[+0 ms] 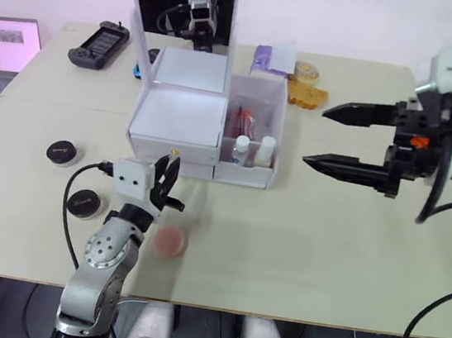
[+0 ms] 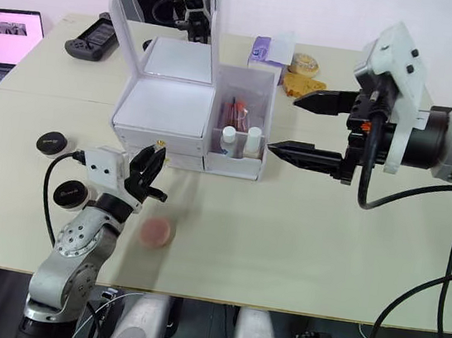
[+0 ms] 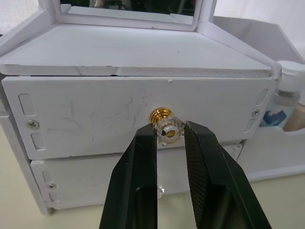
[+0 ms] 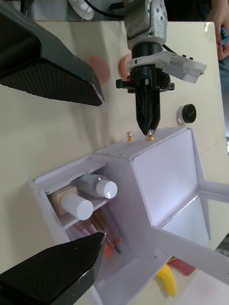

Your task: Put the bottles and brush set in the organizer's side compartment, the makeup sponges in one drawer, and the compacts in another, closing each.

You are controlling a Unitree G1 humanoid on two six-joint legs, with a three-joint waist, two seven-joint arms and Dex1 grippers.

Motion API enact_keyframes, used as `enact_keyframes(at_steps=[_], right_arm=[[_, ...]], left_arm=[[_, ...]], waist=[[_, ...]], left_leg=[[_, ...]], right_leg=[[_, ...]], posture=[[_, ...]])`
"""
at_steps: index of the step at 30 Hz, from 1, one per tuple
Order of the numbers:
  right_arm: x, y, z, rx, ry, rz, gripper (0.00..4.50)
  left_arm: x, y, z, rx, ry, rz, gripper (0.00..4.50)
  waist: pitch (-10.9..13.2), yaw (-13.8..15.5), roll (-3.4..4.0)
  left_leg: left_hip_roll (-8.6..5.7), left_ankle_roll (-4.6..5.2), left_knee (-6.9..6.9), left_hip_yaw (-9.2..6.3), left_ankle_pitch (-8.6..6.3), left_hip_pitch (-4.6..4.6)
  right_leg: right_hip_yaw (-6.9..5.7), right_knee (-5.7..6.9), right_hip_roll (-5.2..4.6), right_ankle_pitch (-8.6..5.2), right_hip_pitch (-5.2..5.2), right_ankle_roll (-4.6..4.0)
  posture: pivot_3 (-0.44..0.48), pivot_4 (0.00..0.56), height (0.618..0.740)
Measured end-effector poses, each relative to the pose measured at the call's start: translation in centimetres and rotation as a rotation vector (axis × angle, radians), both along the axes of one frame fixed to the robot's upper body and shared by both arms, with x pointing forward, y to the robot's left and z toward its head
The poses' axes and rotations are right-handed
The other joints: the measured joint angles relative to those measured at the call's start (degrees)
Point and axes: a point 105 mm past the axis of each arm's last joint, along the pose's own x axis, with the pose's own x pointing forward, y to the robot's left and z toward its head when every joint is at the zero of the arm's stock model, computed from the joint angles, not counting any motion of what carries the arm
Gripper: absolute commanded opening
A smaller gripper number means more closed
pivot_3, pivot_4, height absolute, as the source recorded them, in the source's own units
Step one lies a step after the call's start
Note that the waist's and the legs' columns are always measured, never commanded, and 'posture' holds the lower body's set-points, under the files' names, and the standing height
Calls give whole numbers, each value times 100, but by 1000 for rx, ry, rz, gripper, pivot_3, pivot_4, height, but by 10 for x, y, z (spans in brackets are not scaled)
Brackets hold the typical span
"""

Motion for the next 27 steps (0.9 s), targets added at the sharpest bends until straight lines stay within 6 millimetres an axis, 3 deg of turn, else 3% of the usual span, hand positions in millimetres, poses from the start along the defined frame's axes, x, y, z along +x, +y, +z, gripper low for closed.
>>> enact_keyframes(at_steps=[2,6,15,26,27], right_arm=[[0,4,-5,16,12,20,4500],[6,12,-36,25,112,55,4500],[11,19,-40,35,103,108,4500],[16,25,-46,38,114,145,4500],[17,24,-46,36,113,143,4500]], left_arm=[[-11,0,-1,32,16,-9,299],[-28,3,-1,58,45,-10,299],[-60,7,0,76,116,-3,299],[-68,11,0,73,144,-17,299],[-68,10,0,73,144,-18,799]], waist=[[-2,-2,-4],[1,8,1],[1,-11,-2],[1,-13,-3],[1,-12,-2]], left_leg=[[1,4,-1,0,-2,1],[1,4,5,0,-2,-2],[2,7,-2,2,-4,-2],[2,7,-1,2,-4,-5],[2,7,-1,2,-4,-5]], right_leg=[[0,-1,1,0,0,0],[0,0,0,0,-1,-1],[0,-8,1,-1,-5,-2],[0,-13,0,-1,-5,-3],[0,-14,1,-1,-5,-4]], posture=[[0,150,740],[0,150,740],[0,150,740],[0,150,740],[0,150,740]])
